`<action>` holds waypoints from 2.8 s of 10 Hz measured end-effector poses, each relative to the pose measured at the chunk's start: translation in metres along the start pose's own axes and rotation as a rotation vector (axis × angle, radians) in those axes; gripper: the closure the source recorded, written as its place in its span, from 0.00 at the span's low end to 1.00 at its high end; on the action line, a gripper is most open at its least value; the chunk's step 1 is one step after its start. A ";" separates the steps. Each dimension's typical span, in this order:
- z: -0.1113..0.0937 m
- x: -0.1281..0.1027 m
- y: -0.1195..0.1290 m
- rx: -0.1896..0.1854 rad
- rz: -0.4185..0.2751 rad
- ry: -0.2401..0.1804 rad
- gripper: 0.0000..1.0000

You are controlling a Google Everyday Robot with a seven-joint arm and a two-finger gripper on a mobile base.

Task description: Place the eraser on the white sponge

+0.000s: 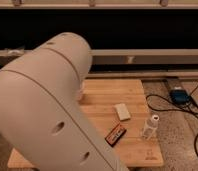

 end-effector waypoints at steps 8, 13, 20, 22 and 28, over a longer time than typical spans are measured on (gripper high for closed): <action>0.028 -0.081 -0.012 -0.004 -0.006 -0.033 0.35; 0.061 -0.120 -0.065 -0.009 0.051 0.002 0.35; 0.094 -0.077 -0.083 -0.061 0.070 0.114 0.59; 0.096 -0.072 -0.082 -0.060 0.066 0.125 0.82; 0.074 -0.067 -0.101 -0.068 0.065 0.091 1.00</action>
